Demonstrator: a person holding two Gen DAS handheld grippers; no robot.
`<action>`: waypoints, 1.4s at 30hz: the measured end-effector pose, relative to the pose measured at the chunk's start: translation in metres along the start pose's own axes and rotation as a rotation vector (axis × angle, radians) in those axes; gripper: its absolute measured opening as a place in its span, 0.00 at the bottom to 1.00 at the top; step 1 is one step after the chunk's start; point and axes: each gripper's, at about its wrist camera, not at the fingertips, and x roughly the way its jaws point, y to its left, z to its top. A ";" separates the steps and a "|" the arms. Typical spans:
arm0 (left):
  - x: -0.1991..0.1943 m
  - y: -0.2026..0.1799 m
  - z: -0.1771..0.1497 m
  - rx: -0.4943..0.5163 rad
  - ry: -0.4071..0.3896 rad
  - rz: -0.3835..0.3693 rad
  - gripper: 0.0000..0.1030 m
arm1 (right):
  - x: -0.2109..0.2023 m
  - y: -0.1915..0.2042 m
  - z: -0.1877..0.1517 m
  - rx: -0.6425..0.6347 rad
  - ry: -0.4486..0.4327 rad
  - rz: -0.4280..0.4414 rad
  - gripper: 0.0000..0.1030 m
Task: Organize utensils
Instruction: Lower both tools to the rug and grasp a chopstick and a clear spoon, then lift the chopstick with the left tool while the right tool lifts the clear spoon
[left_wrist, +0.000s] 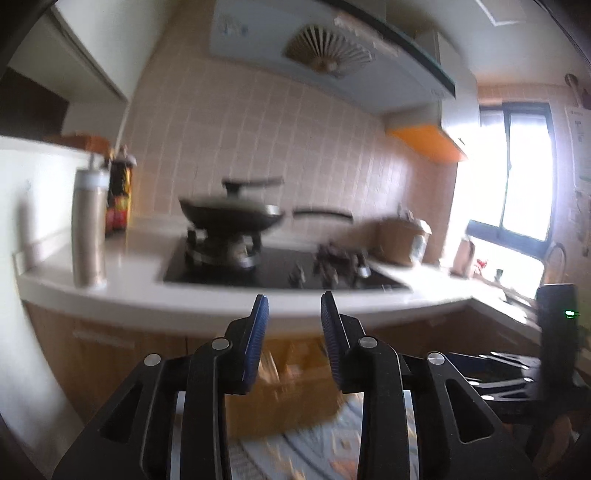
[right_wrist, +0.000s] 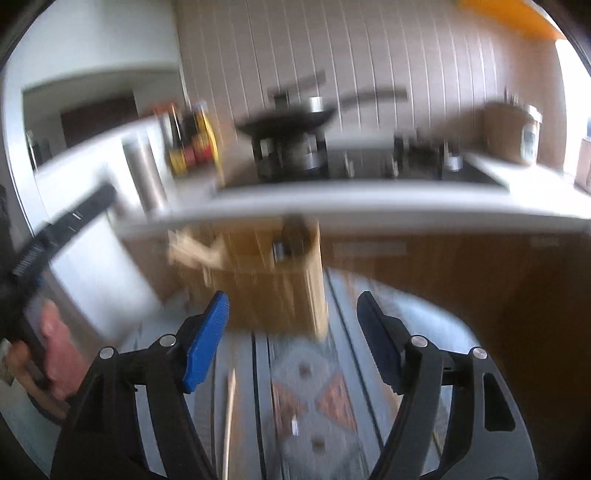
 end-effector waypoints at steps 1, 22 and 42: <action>0.000 -0.001 -0.005 -0.004 0.065 -0.013 0.28 | 0.005 -0.001 -0.007 0.010 0.079 -0.002 0.66; 0.117 0.009 -0.160 -0.161 0.948 -0.055 0.28 | 0.102 0.013 -0.110 -0.003 0.627 0.023 0.37; 0.123 -0.023 -0.156 0.329 1.020 -0.157 0.08 | 0.110 -0.007 -0.104 -0.076 0.638 -0.061 0.11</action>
